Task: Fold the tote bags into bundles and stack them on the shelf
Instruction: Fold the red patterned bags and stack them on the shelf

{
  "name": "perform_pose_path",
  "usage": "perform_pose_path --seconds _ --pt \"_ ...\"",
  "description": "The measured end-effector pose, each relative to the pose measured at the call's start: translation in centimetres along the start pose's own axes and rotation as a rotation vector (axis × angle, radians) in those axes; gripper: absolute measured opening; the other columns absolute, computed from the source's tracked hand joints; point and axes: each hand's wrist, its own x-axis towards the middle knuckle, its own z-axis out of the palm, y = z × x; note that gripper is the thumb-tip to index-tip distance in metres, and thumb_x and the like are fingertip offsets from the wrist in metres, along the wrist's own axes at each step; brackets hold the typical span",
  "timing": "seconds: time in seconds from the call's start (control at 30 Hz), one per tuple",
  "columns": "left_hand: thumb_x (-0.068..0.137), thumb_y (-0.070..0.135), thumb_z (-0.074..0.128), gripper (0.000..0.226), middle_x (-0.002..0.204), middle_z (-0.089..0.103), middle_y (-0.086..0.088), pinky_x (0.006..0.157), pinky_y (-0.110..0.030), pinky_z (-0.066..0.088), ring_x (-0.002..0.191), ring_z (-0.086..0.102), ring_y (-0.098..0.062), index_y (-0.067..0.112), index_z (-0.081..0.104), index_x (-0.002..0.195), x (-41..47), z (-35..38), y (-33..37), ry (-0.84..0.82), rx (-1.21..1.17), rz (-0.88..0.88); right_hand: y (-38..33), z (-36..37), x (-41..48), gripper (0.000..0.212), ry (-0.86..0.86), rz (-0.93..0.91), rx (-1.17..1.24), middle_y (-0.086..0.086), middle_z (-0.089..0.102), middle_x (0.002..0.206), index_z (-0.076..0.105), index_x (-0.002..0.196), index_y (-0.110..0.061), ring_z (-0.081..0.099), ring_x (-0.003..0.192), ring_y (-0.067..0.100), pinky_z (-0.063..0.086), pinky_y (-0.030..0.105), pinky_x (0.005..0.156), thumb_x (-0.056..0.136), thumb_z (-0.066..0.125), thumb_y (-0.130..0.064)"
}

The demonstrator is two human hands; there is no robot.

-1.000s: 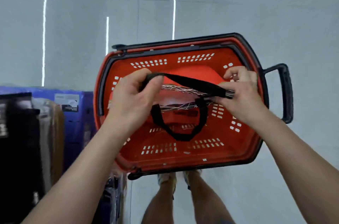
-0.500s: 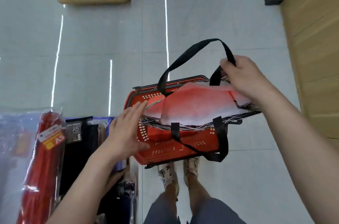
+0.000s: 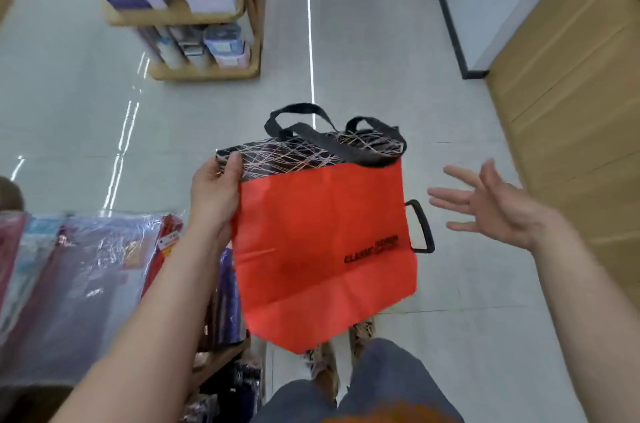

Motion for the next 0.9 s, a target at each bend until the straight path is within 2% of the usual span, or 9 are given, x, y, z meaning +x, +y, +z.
perform_pose_path --seconds 0.1,0.2,0.33,0.4,0.53,0.63,0.73,0.8,0.9 --pt "0.098 0.026 0.056 0.014 0.092 0.066 -0.009 0.076 -0.039 0.052 0.081 0.061 -0.021 0.015 0.059 0.091 -0.6 -0.4 1.1 0.035 -0.162 -0.092 3.6 3.6 -0.2 0.099 -0.004 0.088 -0.069 -0.005 0.059 0.130 0.031 0.146 -0.034 0.050 0.128 0.011 0.037 0.045 0.104 0.062 0.070 -0.067" --pt "0.101 0.026 0.052 0.015 0.084 0.067 -0.003 0.069 -0.032 0.055 0.069 0.063 -0.014 0.016 0.056 0.089 -1.0 -0.7 1.7 0.080 -0.233 -0.140 5.5 6.0 0.5 0.061 0.108 0.162 -0.106 -0.017 0.061 0.104 0.035 0.139 -0.034 0.056 0.094 -0.001 0.036 0.042 0.101 0.086 0.062 -0.048" --pt "0.100 0.029 0.053 0.019 0.070 0.062 0.002 0.055 -0.025 0.053 0.055 0.057 -0.009 0.017 0.055 0.086 -1.8 -1.1 2.4 0.199 -0.311 -0.192 6.8 6.9 3.4 0.094 0.011 0.313 0.201 0.014 0.051 0.138 0.032 0.146 -0.030 0.062 0.109 0.033 0.051 0.055 0.091 0.067 0.073 -0.061" --pt "0.100 0.031 0.053 0.021 0.058 0.062 0.007 0.058 -0.027 0.052 0.049 0.056 -0.006 0.017 0.053 0.085 -2.2 -1.0 2.5 0.261 -0.352 -0.227 7.2 8.6 4.6 0.100 -0.081 0.329 0.236 0.019 0.055 0.133 0.030 0.147 -0.031 0.067 0.101 0.037 0.055 0.056 0.083 0.065 0.078 -0.059" --pt "0.098 0.038 0.054 0.030 0.090 0.067 -0.002 0.072 -0.038 0.058 0.070 0.063 -0.014 0.010 0.057 0.107 -3.2 -1.7 1.8 0.322 -0.457 -0.294 5.9 12.3 4.6 0.042 -0.031 0.207 0.349 0.014 0.071 0.105 0.057 0.126 -0.008 0.069 0.088 0.028 0.057 0.043 0.071 0.086 0.069 -0.011" --pt "0.095 0.023 0.056 0.015 0.090 0.060 -0.009 0.063 -0.033 0.053 0.069 0.054 -0.019 0.011 0.052 0.103 -4.7 -3.3 0.1 0.488 -0.179 -0.238 3.7 11.8 5.1 0.026 0.177 -0.044 0.156 0.012 0.071 0.096 0.068 0.096 -0.012 0.066 0.084 0.027 0.055 0.042 0.075 0.083 0.057 0.009" --pt "0.084 0.018 0.063 0.057 0.127 0.054 -0.009 0.098 -0.048 0.048 0.113 0.057 -0.026 0.022 0.040 0.136 -8.2 -4.3 -1.3 0.537 0.412 -0.054 0.7 10.7 5.1 0.020 0.279 -0.247 -0.069 -0.001 0.070 0.080 0.067 0.080 -0.015 0.064 0.078 0.020 0.052 0.033 0.066 0.078 0.057 0.003" --pt "0.085 0.028 0.070 0.062 0.135 0.053 0.002 0.105 -0.035 0.043 0.124 0.051 -0.013 0.029 0.041 0.140 -11.4 -3.4 -0.1 0.331 0.428 0.093 -0.9 10.5 5.2 0.024 0.235 -0.272 -0.097 0.001 0.072 0.083 0.068 0.083 -0.015 0.069 0.079 0.023 0.058 0.037 0.064 0.078 0.052 0.002" --pt "0.072 0.043 0.078 0.070 0.132 0.056 0.021 0.101 -0.016 0.040 0.121 0.050 0.008 0.044 0.046 0.134 -16.2 0.8 1.6 -0.304 0.465 0.126 -2.7 11.6 4.5 0.036 0.121 -0.211 0.017 0.010 0.072 0.095 0.068 0.094 -0.008 0.071 0.080 0.024 0.059 0.035 0.059 0.084 0.041 0.013"
